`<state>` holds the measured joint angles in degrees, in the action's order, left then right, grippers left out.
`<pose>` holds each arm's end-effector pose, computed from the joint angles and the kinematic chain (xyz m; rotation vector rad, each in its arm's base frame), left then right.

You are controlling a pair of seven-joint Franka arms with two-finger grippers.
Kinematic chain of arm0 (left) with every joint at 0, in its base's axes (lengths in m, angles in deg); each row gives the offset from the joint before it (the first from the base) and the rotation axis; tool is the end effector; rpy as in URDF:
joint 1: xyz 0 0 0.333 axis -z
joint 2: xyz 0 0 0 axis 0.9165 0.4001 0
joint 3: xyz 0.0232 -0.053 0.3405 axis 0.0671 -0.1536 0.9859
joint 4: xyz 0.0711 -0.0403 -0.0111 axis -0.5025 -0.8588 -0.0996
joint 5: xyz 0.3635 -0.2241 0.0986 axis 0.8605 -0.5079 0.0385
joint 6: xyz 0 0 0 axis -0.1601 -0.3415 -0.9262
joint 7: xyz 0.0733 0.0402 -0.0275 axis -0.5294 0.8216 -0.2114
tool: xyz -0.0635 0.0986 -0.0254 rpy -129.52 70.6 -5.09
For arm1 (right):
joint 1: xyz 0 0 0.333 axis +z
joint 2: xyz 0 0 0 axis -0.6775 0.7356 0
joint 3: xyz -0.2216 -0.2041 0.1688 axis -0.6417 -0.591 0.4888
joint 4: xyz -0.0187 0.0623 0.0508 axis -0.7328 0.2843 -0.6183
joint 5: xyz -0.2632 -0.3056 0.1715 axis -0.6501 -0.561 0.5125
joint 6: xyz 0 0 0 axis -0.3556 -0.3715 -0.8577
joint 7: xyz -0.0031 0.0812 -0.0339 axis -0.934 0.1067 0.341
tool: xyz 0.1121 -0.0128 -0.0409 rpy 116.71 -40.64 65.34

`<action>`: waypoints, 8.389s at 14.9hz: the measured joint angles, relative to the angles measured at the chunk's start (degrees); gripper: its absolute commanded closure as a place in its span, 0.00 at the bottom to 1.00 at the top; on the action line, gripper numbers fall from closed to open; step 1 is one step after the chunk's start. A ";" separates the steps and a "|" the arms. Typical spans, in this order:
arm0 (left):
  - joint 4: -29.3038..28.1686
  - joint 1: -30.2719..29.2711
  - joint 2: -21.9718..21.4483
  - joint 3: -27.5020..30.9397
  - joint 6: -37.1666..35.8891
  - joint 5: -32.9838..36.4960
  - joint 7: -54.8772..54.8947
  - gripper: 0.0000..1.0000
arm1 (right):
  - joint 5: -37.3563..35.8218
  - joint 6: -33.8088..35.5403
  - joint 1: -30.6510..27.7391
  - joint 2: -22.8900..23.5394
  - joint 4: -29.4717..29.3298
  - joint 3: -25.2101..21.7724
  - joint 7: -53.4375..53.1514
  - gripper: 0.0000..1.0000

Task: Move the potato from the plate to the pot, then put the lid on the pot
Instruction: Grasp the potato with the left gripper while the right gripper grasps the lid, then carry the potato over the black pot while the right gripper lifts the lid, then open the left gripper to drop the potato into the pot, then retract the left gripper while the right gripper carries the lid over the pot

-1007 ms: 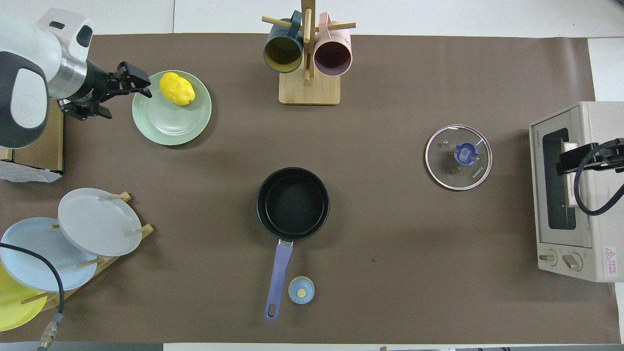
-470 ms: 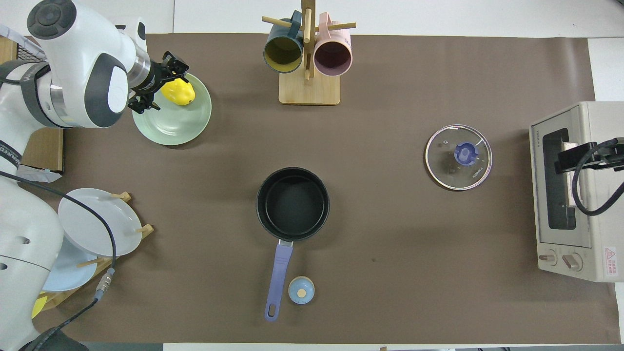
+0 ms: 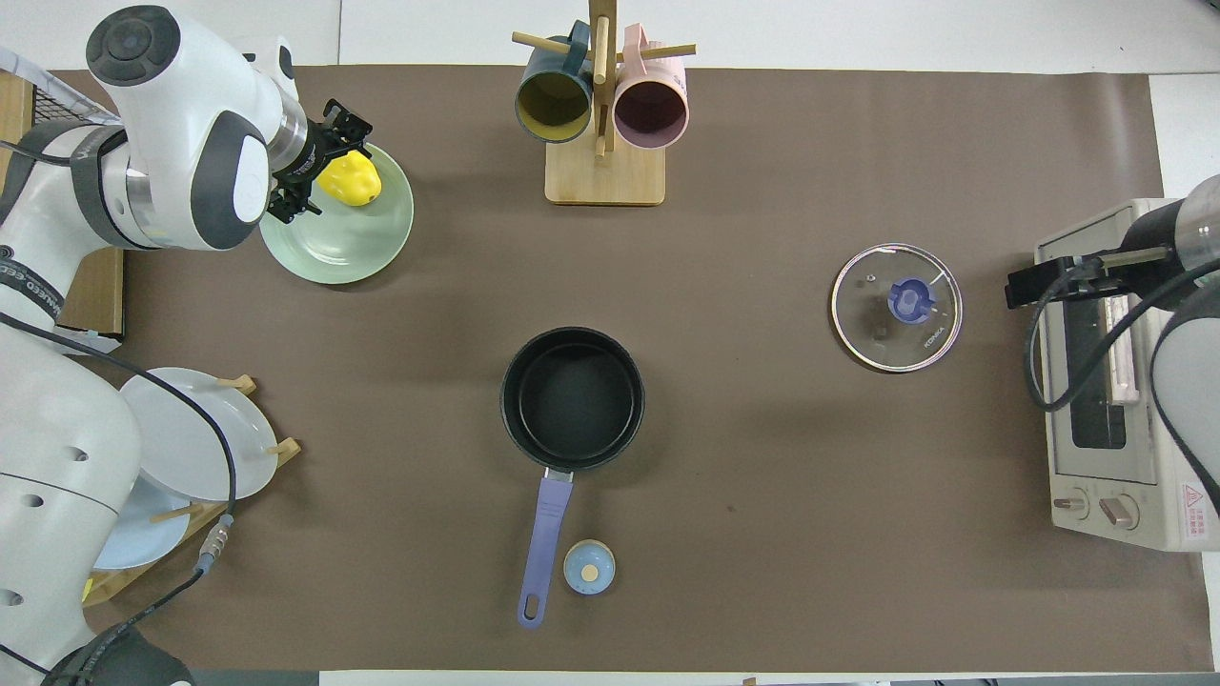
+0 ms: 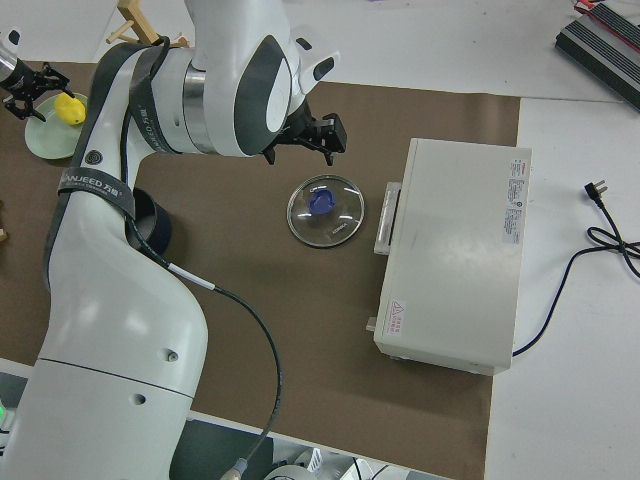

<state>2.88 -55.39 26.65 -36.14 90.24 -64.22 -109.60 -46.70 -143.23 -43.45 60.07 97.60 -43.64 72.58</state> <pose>0.7825 -0.1509 0.3554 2.8507 1.1386 0.0921 0.6052 0.0073 0.5725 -3.1379 -0.1434 -0.0077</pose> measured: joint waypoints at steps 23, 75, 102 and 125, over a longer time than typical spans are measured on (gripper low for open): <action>-2.21 0.50 2.96 0.22 9.40 4.33 0.09 0.00 | 0.02 -34.80 0.50 15.16 17.75 -0.28 11.68 0.00; -44.22 29.17 -29.22 -1.66 15.32 -0.17 -28.73 1.00 | 0.10 0.11 2.96 9.20 -3.99 3.53 12.05 1.00; -46.01 30.97 -27.06 -1.18 18.60 -0.17 -29.17 0.22 | 0.15 3.80 2.99 7.50 -5.50 5.59 6.78 1.00; -22.32 2.45 -38.49 1.03 -11.21 3.08 23.02 0.00 | 5.96 -5.02 19.65 9.96 -6.78 10.13 -30.13 1.00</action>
<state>-19.44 -52.95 -11.84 -35.11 79.03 -61.15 -86.57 -40.74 -148.25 -23.80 70.03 90.82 -33.51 42.45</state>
